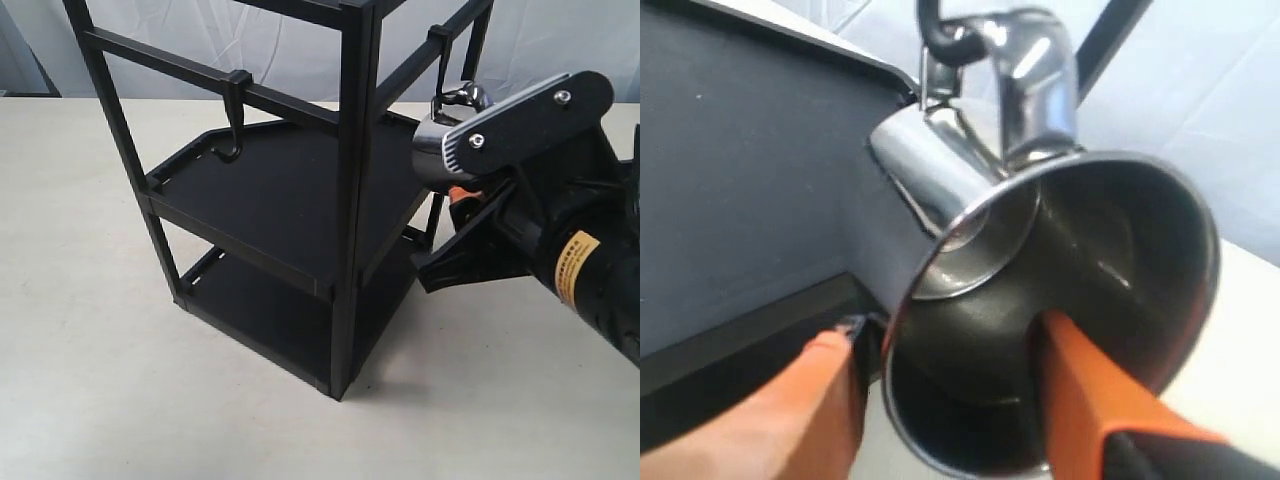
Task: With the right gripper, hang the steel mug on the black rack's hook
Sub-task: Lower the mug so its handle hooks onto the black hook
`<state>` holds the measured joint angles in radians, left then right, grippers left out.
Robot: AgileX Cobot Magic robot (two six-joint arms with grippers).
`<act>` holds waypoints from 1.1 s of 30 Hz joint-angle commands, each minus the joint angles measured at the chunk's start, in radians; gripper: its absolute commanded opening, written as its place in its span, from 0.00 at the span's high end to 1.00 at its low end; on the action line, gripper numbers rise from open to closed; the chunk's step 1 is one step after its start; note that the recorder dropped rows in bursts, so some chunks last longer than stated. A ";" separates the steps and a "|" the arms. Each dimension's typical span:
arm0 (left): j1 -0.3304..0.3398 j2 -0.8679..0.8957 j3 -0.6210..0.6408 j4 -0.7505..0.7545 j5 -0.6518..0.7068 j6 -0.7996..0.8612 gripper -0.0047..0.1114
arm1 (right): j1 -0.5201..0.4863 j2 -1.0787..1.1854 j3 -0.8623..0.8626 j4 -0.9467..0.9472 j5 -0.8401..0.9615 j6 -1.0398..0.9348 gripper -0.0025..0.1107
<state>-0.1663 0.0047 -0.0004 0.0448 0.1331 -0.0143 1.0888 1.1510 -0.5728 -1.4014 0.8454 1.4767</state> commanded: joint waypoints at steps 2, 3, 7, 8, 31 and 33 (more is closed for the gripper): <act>-0.005 -0.005 0.000 0.001 -0.005 -0.002 0.95 | 0.011 -0.024 0.000 0.025 0.040 -0.005 0.55; -0.005 -0.005 0.000 0.001 -0.005 -0.002 0.95 | 0.011 -0.026 0.000 0.026 0.036 -0.005 0.55; -0.005 -0.005 0.000 0.001 -0.005 -0.002 0.95 | 0.011 -0.026 0.000 0.026 0.000 -0.008 0.55; -0.005 -0.005 0.000 0.001 -0.005 -0.002 0.95 | 0.011 -0.026 0.000 0.026 -0.007 -0.008 0.55; -0.005 -0.005 0.000 0.001 -0.005 -0.002 0.95 | 0.017 -0.026 0.000 0.070 -0.012 -0.038 0.39; -0.005 -0.005 0.000 0.001 -0.005 -0.002 0.95 | 0.032 -0.026 0.000 0.070 -0.010 -0.038 0.39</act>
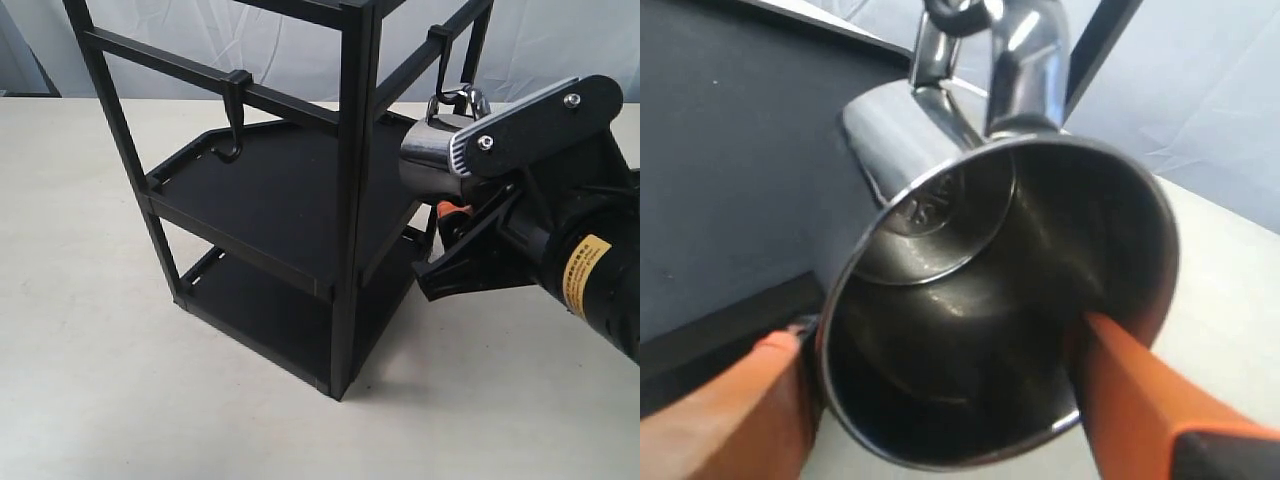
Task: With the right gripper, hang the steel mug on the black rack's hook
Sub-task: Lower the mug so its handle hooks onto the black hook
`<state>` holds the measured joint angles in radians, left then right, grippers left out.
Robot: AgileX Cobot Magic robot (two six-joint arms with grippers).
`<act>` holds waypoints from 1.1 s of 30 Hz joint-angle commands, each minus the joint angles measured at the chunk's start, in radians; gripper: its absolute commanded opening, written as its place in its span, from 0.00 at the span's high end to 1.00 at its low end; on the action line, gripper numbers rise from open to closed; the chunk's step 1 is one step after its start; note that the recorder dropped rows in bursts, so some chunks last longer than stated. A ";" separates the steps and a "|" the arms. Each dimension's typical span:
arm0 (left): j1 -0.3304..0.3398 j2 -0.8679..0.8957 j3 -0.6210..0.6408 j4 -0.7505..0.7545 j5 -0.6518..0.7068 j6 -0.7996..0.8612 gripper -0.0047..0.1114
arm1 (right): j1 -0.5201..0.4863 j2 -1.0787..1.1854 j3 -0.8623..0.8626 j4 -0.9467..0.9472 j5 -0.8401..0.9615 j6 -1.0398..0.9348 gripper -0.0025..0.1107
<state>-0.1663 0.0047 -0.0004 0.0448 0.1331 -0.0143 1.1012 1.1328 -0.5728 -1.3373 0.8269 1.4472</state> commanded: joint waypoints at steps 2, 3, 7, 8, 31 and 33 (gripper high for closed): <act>-0.005 -0.005 0.000 0.001 -0.005 -0.002 0.95 | 0.039 -0.011 0.000 0.006 0.013 -0.008 0.39; -0.005 -0.005 0.000 0.001 -0.005 -0.002 0.95 | 0.050 -0.011 0.000 0.008 0.015 -0.008 0.39; -0.005 -0.005 0.000 0.001 -0.005 -0.002 0.95 | 0.089 -0.011 0.000 0.035 0.085 -0.008 0.39; -0.005 -0.005 0.000 0.001 -0.005 -0.002 0.95 | 0.101 -0.011 0.000 0.058 0.131 -0.009 0.39; -0.005 -0.005 0.000 0.001 -0.005 -0.002 0.95 | 0.112 -0.011 0.000 0.061 0.136 -0.041 0.39; -0.005 -0.005 0.000 0.001 -0.005 -0.002 0.95 | 0.132 -0.011 0.000 0.061 0.151 -0.041 0.39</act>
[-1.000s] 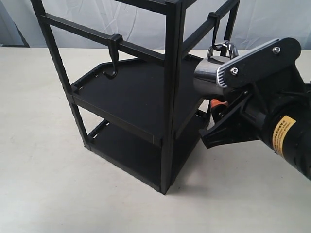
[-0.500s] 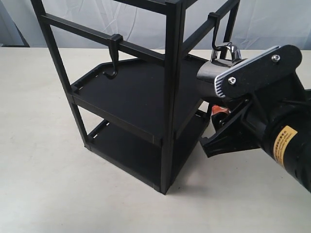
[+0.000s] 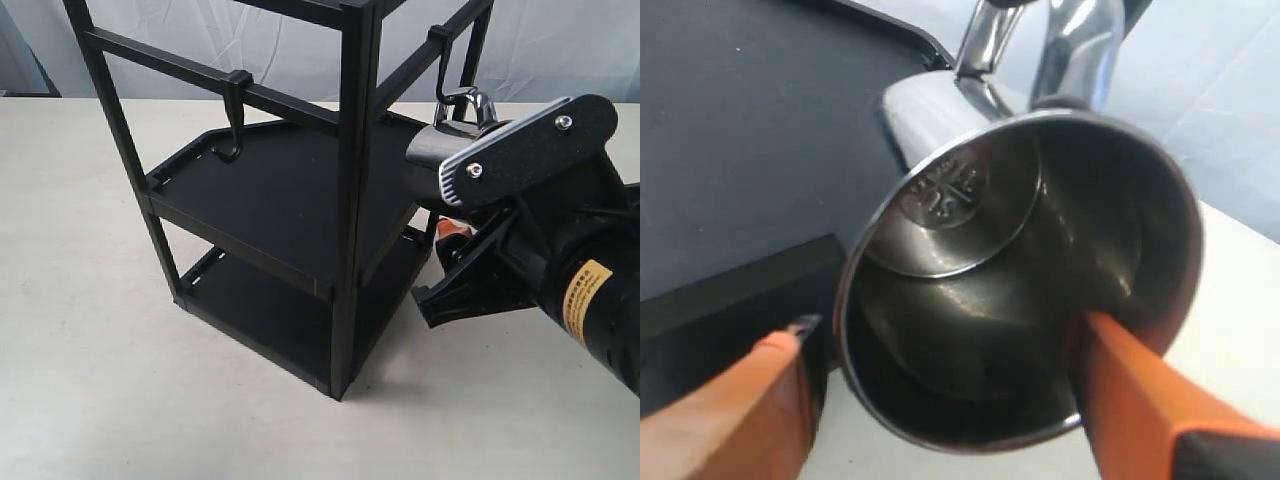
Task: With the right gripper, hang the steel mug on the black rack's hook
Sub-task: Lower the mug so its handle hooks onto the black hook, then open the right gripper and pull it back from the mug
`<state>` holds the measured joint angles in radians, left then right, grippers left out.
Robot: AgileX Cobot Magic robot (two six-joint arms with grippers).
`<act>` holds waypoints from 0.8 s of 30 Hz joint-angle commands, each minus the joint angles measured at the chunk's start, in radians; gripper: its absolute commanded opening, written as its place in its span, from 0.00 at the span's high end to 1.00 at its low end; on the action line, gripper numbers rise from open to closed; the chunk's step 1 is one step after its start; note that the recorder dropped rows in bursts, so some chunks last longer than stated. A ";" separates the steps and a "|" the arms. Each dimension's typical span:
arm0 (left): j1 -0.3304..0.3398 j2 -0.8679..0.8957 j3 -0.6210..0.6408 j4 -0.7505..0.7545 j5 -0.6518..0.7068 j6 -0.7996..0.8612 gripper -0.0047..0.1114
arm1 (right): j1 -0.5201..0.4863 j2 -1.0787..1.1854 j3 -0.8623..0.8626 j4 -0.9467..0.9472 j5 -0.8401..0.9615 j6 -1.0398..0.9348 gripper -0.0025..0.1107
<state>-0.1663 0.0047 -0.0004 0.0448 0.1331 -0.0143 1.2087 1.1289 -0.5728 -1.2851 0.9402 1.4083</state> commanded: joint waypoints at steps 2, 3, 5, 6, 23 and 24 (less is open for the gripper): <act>-0.005 -0.005 0.000 0.001 -0.005 -0.002 0.95 | 0.052 -0.007 0.000 0.012 0.084 -0.003 0.39; -0.005 -0.005 0.000 0.001 -0.005 -0.002 0.95 | 0.060 -0.007 0.000 0.014 0.106 -0.003 0.39; -0.005 -0.005 0.000 0.001 -0.005 -0.002 0.95 | 0.074 -0.007 0.000 0.022 0.153 -0.003 0.39; -0.005 -0.005 0.000 0.001 -0.005 -0.002 0.95 | 0.080 -0.007 0.000 0.027 0.154 -0.003 0.39; -0.005 -0.005 0.000 0.001 -0.005 -0.002 0.95 | 0.164 -0.068 0.000 0.159 0.281 -0.003 0.39; -0.005 -0.005 0.000 0.001 -0.005 -0.002 0.95 | 0.184 -0.081 0.000 0.159 0.281 -0.003 0.39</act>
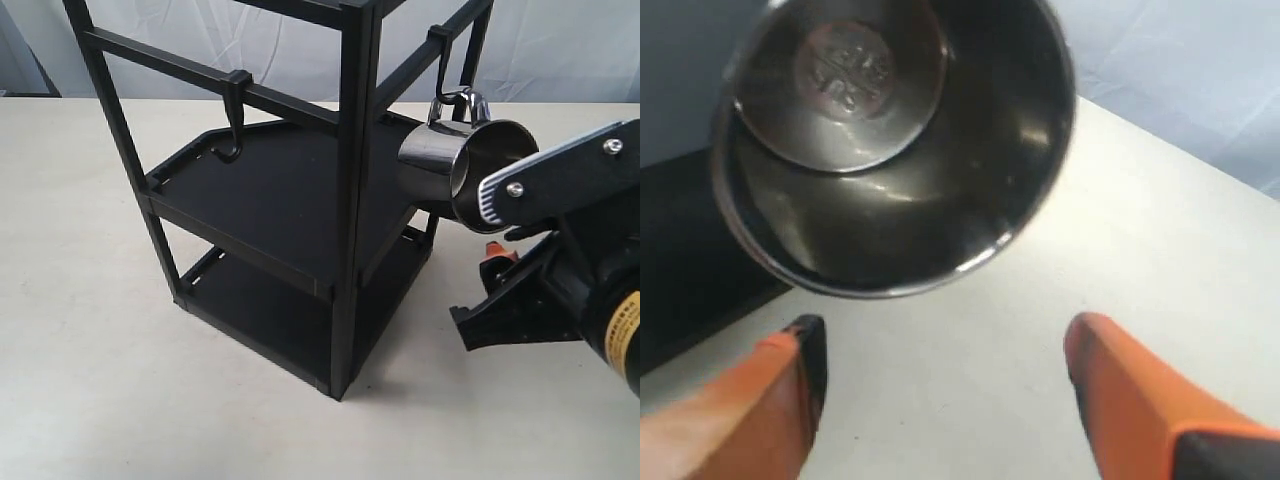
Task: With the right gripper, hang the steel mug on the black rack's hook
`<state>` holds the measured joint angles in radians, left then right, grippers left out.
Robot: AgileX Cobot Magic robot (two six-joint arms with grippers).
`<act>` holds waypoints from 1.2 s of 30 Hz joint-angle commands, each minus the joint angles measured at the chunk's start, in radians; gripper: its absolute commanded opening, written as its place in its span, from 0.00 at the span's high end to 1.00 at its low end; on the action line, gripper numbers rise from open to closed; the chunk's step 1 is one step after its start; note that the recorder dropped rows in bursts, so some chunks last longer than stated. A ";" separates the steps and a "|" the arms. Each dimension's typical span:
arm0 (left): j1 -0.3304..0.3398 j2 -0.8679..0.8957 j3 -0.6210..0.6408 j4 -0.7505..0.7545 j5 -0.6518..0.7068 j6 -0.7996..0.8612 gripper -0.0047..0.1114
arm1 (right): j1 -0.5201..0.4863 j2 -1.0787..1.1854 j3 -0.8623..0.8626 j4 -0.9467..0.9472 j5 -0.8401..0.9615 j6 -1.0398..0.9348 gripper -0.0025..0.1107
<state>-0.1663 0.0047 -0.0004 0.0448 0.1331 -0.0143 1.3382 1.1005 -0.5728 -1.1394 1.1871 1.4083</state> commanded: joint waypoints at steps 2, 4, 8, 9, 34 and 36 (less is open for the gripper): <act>-0.005 -0.005 0.000 0.001 -0.005 -0.002 0.95 | 0.119 -0.106 0.000 0.011 0.034 -0.006 0.39; -0.005 -0.005 0.000 0.001 -0.005 -0.002 0.95 | 0.158 -0.164 0.000 0.013 0.034 -0.004 0.39; -0.005 -0.005 0.000 0.001 -0.005 -0.002 0.95 | 0.157 -0.251 0.000 -0.017 0.034 0.004 0.39; -0.005 -0.005 0.000 0.001 -0.005 -0.002 0.95 | 0.157 -0.262 0.000 -0.023 0.034 0.004 0.39; -0.005 -0.005 0.000 0.001 -0.005 -0.002 0.95 | -0.077 -0.431 0.000 -0.138 0.034 0.545 0.39; -0.005 -0.005 0.000 0.001 -0.005 -0.002 0.95 | -0.212 -0.436 0.000 -0.121 0.004 0.543 0.39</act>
<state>-0.1663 0.0047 -0.0004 0.0448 0.1331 -0.0143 1.2743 0.6791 -0.5722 -1.2534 1.2068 1.8960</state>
